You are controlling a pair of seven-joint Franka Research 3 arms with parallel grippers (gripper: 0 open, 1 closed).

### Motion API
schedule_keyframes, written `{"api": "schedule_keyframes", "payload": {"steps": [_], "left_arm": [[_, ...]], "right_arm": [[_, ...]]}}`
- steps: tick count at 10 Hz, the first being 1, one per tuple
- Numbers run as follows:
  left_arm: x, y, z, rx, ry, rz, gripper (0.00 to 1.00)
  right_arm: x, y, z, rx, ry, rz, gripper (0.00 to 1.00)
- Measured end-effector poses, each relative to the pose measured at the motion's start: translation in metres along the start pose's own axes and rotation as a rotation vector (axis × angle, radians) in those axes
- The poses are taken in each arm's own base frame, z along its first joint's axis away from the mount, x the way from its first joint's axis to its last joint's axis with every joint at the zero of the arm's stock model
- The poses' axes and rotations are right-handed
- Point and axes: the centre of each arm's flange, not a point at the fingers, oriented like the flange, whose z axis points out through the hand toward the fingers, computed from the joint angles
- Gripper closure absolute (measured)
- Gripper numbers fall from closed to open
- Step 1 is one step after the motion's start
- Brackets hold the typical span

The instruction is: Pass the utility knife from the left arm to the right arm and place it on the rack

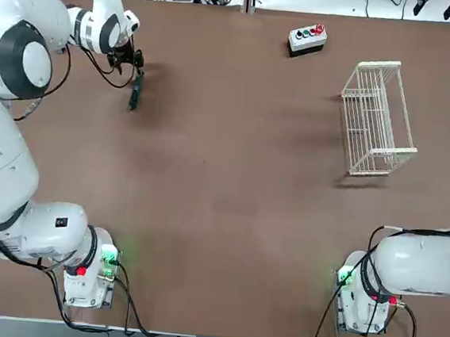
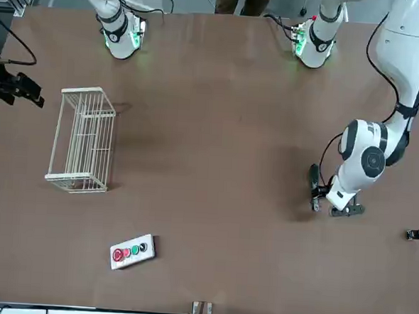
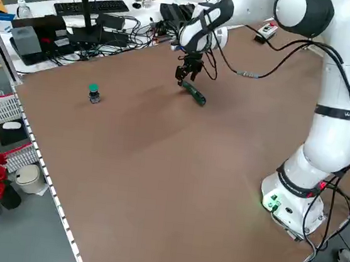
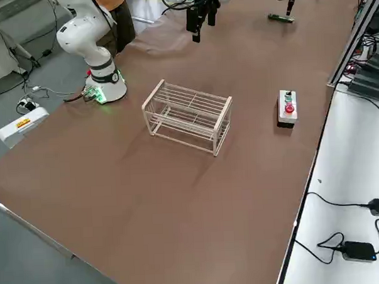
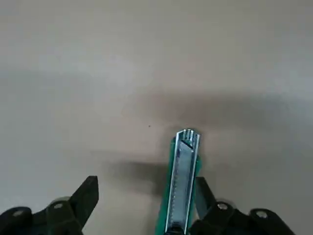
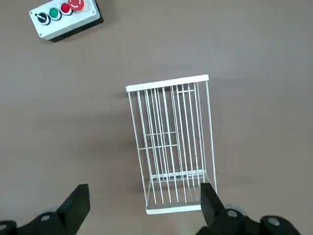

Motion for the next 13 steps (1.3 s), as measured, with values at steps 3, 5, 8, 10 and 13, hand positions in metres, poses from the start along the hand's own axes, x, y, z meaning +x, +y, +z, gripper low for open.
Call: {"api": "schedule_keyframes", "payload": {"steps": [3, 5, 8, 10, 13], "left_arm": [[0.002, -0.002, 0.001, -0.026, 0.006, -0.031, 0.13], [0.0, 0.009, 0.006, -0.06, 0.003, -0.042, 0.13], [-0.003, 0.018, 0.016, -0.071, -0.012, -0.037, 0.14], [-0.006, 0.021, 0.027, -0.073, -0.024, -0.033, 0.15], [-0.007, 0.022, 0.032, -0.075, -0.026, -0.033, 0.23]], "right_arm": [[0.003, -0.003, 0.01, 0.001, 0.001, -0.006, 0.0], [0.004, -0.005, 0.017, 0.001, -0.002, -0.008, 0.0], [0.004, -0.005, 0.017, 0.001, -0.001, -0.008, 0.0], [0.004, -0.005, 0.017, 0.001, -0.001, -0.009, 0.0], [0.003, -0.007, 0.016, 0.0, 0.001, -0.012, 0.0]]}}
